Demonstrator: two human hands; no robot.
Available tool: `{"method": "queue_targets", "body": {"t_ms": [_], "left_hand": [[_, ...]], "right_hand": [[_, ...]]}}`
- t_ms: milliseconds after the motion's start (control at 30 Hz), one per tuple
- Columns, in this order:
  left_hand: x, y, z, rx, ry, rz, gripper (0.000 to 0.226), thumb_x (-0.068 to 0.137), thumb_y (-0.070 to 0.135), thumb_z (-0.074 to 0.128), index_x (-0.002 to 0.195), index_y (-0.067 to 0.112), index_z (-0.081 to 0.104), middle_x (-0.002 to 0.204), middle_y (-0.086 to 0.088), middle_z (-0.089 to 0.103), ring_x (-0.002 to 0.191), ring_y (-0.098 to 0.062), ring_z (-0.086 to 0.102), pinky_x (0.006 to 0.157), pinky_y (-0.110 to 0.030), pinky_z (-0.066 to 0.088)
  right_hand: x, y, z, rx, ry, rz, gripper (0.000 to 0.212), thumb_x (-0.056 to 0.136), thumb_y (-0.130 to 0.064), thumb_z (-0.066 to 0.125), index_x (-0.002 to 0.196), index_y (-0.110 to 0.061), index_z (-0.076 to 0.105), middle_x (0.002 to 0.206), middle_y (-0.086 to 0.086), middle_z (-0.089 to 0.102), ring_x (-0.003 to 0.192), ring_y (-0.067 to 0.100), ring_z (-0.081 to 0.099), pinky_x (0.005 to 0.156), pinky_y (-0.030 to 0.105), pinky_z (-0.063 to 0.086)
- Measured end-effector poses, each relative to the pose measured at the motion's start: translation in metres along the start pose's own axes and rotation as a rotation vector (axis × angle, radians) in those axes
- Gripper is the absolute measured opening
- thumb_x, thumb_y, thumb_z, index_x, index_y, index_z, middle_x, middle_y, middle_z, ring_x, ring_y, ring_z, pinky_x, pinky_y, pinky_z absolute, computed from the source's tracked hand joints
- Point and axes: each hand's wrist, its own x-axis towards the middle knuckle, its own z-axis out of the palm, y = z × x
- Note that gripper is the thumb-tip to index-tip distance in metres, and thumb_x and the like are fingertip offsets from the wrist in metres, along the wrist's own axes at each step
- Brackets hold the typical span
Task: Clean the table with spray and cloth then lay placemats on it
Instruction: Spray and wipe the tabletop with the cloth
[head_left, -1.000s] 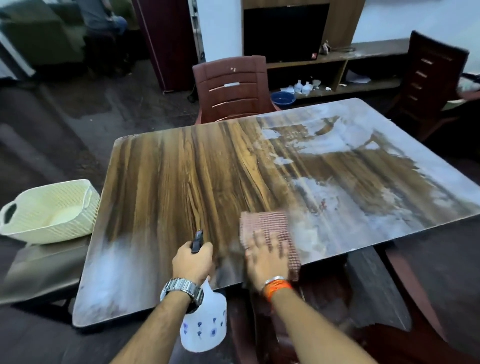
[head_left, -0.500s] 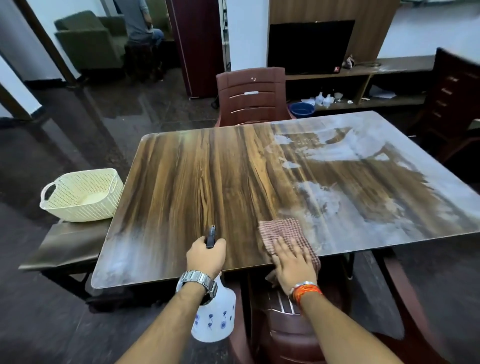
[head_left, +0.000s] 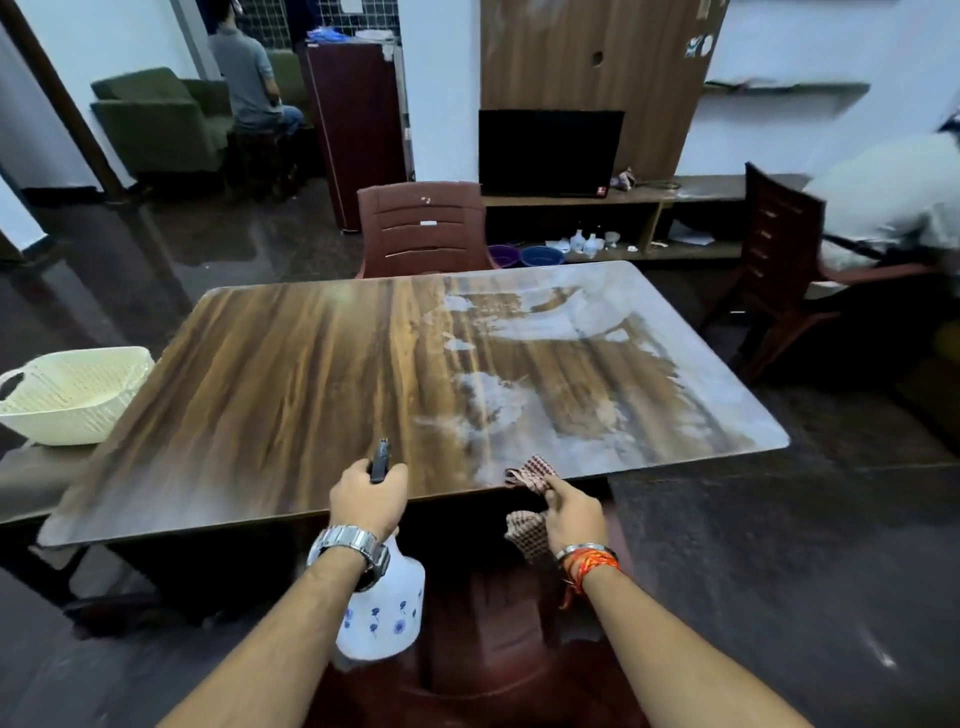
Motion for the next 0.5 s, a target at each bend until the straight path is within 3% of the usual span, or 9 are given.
{"method": "queue_targets", "body": {"t_ms": [100, 233, 400, 500], "left_hand": [[-0.035, 0.025, 0.039, -0.048, -0.029, 0.052, 0.021, 0.085, 0.024, 0.056, 0.077, 0.005, 0.059, 0.071, -0.009, 0.059, 0.071, -0.033, 0.055, 0.062, -0.034, 0.038], [-0.071, 0.054, 0.096, -0.072, -0.144, 0.070, 0.019, 0.079, 0.022, 0.056, 0.065, 0.012, 0.050, 0.059, -0.006, 0.052, 0.057, -0.029, 0.051, 0.056, -0.031, 0.039], [-0.072, 0.091, 0.166, -0.009, -0.250, 0.096, 0.016, 0.076, 0.018, 0.056, 0.063, 0.012, 0.050, 0.058, -0.006, 0.049, 0.053, -0.023, 0.043, 0.052, -0.029, 0.031], [-0.058, 0.104, 0.214, 0.036, -0.290, 0.106, 0.015, 0.067, 0.026, 0.053, 0.057, 0.015, 0.051, 0.053, -0.005, 0.047, 0.052, -0.023, 0.043, 0.052, -0.029, 0.031]], "right_hand": [[-0.002, 0.028, -0.036, 0.116, 0.053, 0.003, 0.032, 0.095, -0.015, 0.051, 0.122, -0.024, 0.065, 0.112, 0.012, 0.070, 0.102, 0.030, 0.064, 0.083, 0.030, 0.048], [0.003, 0.056, -0.066, 0.166, 0.055, 0.028, 0.031, 0.093, -0.014, 0.053, 0.119, -0.023, 0.067, 0.110, 0.016, 0.070, 0.102, 0.033, 0.064, 0.087, 0.035, 0.051], [0.036, 0.085, -0.091, 0.187, 0.052, -0.011, 0.031, 0.094, -0.015, 0.055, 0.121, -0.023, 0.066, 0.110, 0.014, 0.070, 0.101, 0.031, 0.065, 0.083, 0.030, 0.048], [0.062, 0.102, -0.107, 0.209, 0.074, 0.003, 0.030, 0.094, -0.013, 0.055, 0.120, -0.022, 0.067, 0.115, 0.010, 0.069, 0.107, 0.026, 0.063, 0.084, 0.024, 0.045]]}}
